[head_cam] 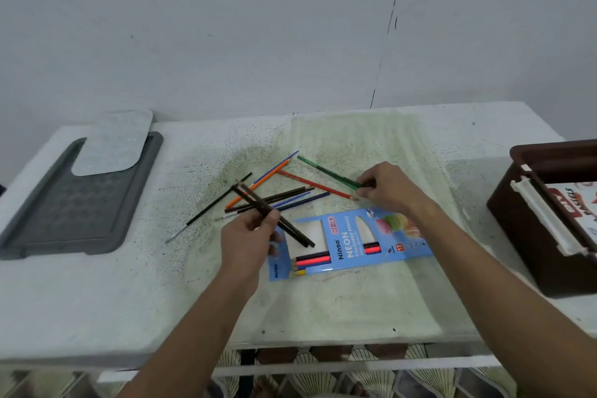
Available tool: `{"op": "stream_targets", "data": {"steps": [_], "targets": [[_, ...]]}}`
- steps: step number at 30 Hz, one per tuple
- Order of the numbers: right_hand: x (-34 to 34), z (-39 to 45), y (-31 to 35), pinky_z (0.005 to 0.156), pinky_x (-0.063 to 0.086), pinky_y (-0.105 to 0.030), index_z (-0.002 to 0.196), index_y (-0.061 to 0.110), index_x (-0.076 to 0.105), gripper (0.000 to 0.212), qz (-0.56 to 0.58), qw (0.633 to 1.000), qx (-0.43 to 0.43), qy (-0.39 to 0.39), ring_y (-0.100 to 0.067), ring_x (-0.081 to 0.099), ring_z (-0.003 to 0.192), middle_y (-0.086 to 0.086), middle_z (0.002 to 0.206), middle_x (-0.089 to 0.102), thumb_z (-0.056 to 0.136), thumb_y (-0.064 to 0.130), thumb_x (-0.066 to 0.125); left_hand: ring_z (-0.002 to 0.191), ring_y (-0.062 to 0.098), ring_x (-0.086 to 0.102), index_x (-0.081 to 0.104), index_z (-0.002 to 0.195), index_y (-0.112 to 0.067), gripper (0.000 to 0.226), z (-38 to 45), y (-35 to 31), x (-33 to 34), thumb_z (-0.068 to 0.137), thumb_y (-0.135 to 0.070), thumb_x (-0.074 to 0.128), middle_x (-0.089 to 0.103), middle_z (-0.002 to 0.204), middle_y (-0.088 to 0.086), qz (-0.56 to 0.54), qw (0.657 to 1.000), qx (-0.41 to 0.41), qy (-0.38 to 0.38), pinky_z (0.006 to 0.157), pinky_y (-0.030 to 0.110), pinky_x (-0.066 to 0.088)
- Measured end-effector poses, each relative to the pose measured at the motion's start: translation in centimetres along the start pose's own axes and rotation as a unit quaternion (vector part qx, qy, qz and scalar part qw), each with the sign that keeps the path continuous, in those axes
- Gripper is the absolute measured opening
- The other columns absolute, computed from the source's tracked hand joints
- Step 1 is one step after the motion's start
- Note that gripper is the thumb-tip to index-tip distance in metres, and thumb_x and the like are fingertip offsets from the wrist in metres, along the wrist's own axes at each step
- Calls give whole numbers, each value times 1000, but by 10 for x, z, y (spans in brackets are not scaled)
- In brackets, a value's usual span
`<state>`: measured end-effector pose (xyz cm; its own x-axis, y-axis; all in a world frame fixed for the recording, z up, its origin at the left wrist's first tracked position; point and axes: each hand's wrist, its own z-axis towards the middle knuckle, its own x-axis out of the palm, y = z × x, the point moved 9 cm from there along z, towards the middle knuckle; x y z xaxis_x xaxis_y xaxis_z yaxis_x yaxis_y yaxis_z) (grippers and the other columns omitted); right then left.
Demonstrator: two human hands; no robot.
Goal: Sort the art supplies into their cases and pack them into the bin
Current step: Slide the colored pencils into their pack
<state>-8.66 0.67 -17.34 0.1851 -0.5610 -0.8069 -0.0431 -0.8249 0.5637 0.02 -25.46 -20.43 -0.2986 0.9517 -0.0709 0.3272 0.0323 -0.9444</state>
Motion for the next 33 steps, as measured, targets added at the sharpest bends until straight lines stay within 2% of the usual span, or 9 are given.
{"op": "stream_targets", "data": {"steps": [5,10,13,15,18,21,26,29,33], "targets": [[16,-41,2,47,39,-19,94,11,72,10,153,985,39,65,-8,48,47,-2,65,64,85,15,70,43,14,39,70,84,-6,17,-10,31,-15,86,-22,69,51,54,5,8,998,-52,-24,42,23,31],[33,-53,-1,56,43,-19,93,12,73,10,131,986,59,87,-6,54,58,4,67,66,85,16,71,59,12,63,72,73,-13,34,-4,21,-18,81,-46,70,66,61,-4,216,975,32,-36,57,31,50],[36,-55,1,59,45,-21,88,16,70,2,122,986,60,99,-7,57,62,5,70,66,86,16,69,54,14,54,55,59,-15,58,4,13,-14,75,-70,59,52,54,-4,450,891,54,-12,49,27,38],[37,-56,3,59,46,-21,87,19,68,3,123,985,59,102,-8,59,64,4,73,68,86,17,69,67,17,55,50,74,-18,56,6,-1,-13,72,-74,57,52,71,-3,536,838,100,-29,54,28,37],[36,-57,3,59,48,-21,86,21,69,3,132,984,59,102,-9,61,66,1,78,71,86,17,69,96,24,54,61,103,-21,47,3,-25,8,75,-59,66,55,105,1,544,774,323,12,74,36,44],[35,-56,-1,62,48,-25,89,18,72,4,150,981,60,103,-11,59,67,-3,80,72,85,17,71,96,19,58,73,94,-32,39,2,-26,24,78,-60,51,62,97,-9,554,710,417,122,81,35,30],[35,-56,-3,63,51,-25,83,24,69,6,184,975,66,108,-11,62,68,-1,83,73,83,19,73,73,19,56,76,89,-30,33,-3,-20,43,84,-50,51,60,80,-8,532,690,452,190,67,29,33],[37,-56,-5,63,53,-25,87,21,70,6,185,974,70,107,-12,65,71,-2,86,73,83,19,73,83,21,56,74,102,-26,26,-9,-17,63,86,-42,61,62,90,-2,533,699,422,221,69,29,35],[36,-56,-7,60,52,-22,91,17,71,10,199,971,73,109,-10,67,70,-1,85,74,82,19,74,100,14,55,60,127,-19,48,-14,-20,77,86,-45,64,59,113,-1,507,752,338,252,79,24,43]]}}
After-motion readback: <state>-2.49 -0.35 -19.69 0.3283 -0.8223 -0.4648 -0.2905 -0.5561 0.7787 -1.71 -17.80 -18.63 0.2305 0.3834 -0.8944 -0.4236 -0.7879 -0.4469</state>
